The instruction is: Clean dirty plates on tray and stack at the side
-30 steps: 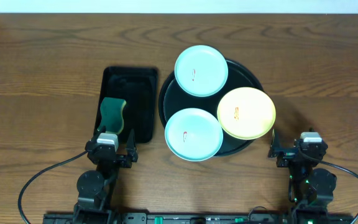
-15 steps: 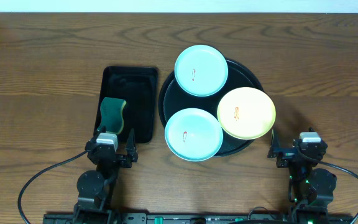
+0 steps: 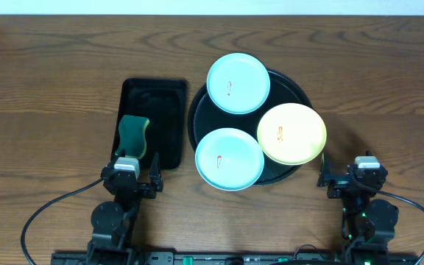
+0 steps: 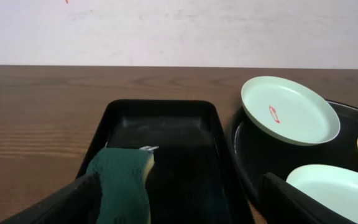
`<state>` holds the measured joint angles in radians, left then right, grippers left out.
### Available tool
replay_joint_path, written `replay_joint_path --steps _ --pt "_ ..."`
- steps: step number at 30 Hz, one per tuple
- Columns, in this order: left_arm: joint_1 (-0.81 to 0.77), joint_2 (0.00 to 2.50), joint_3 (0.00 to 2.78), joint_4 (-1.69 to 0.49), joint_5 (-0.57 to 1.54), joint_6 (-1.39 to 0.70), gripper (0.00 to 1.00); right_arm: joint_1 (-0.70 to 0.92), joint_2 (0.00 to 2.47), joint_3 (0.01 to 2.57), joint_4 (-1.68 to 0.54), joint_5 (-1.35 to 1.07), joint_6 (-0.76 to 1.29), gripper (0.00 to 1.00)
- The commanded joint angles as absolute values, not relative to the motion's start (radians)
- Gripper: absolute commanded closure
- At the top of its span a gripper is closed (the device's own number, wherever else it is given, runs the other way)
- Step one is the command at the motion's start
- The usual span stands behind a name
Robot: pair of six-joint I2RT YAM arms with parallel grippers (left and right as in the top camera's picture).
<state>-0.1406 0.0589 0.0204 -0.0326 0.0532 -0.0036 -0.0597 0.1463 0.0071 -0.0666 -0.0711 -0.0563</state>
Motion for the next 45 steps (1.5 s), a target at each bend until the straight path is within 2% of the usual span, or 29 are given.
replay_joint_path --steps 1,17,28,35,39,42,45 --pt "-0.144 0.057 0.004 -0.070 0.034 -0.017 0.18 -0.067 0.142 0.006 -0.068 -0.079 -0.068 0.01" --pt "-0.144 0.057 0.004 -0.067 0.034 0.014 0.18 -0.067 0.142 0.006 -0.068 -0.088 -0.059 0.01" --pt "-0.144 0.064 0.004 -0.068 0.041 -0.013 0.18 -0.067 0.144 0.006 -0.064 -0.141 0.411 0.01" --pt "-0.145 0.085 0.004 -0.056 0.063 -0.013 0.18 -0.067 0.145 0.006 -0.051 -0.199 0.411 0.01" --pt "-0.144 0.085 0.012 0.054 0.158 -0.015 0.18 -0.067 0.145 0.016 0.058 -0.314 0.377 0.01" --pt "-0.144 0.087 0.052 0.136 0.179 -0.046 0.18 -0.067 0.146 0.081 0.096 -0.366 0.339 0.01" --pt "-0.144 0.113 0.134 0.147 0.180 -0.047 0.18 -0.067 0.172 0.224 0.006 -0.376 0.310 0.01"
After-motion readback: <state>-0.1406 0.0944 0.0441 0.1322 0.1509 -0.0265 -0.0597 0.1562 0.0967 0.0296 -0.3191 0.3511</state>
